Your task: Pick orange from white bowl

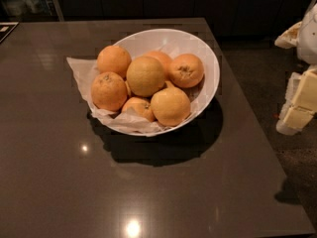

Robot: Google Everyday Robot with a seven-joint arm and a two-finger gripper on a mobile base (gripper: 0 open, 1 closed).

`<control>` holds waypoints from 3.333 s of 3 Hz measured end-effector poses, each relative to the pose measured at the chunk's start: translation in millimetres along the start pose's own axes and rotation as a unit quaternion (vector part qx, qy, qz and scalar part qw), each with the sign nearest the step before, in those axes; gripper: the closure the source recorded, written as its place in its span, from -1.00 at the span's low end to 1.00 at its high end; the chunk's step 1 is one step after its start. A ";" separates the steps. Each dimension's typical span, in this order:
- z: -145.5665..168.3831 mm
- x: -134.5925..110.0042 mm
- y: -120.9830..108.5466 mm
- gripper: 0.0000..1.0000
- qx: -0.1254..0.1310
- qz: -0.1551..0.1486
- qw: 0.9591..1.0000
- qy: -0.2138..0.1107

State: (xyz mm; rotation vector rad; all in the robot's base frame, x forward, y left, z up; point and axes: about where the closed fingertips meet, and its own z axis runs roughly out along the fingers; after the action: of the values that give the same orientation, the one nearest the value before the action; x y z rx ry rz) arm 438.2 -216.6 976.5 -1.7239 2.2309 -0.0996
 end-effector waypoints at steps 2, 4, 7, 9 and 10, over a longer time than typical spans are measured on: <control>0.1 -3.9 -1.8 -1.00 -0.001 -0.001 1.000 0.008; 9.0 -38.1 -36.7 -1.00 0.004 0.008 0.997 0.073; 21.3 -87.8 -73.4 -0.98 0.008 -0.003 0.998 0.054; 45.3 -115.0 -82.6 -0.64 -0.019 -0.017 0.998 0.051; 54.1 -126.7 -82.2 -0.62 -0.027 -0.030 0.998 0.051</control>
Offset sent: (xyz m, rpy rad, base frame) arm 0.0048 0.0057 -0.0034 -0.0386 0.0407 -0.0017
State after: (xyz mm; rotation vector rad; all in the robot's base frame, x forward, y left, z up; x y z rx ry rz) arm 558.5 -110.5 971.9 -1.8544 2.2727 -0.1466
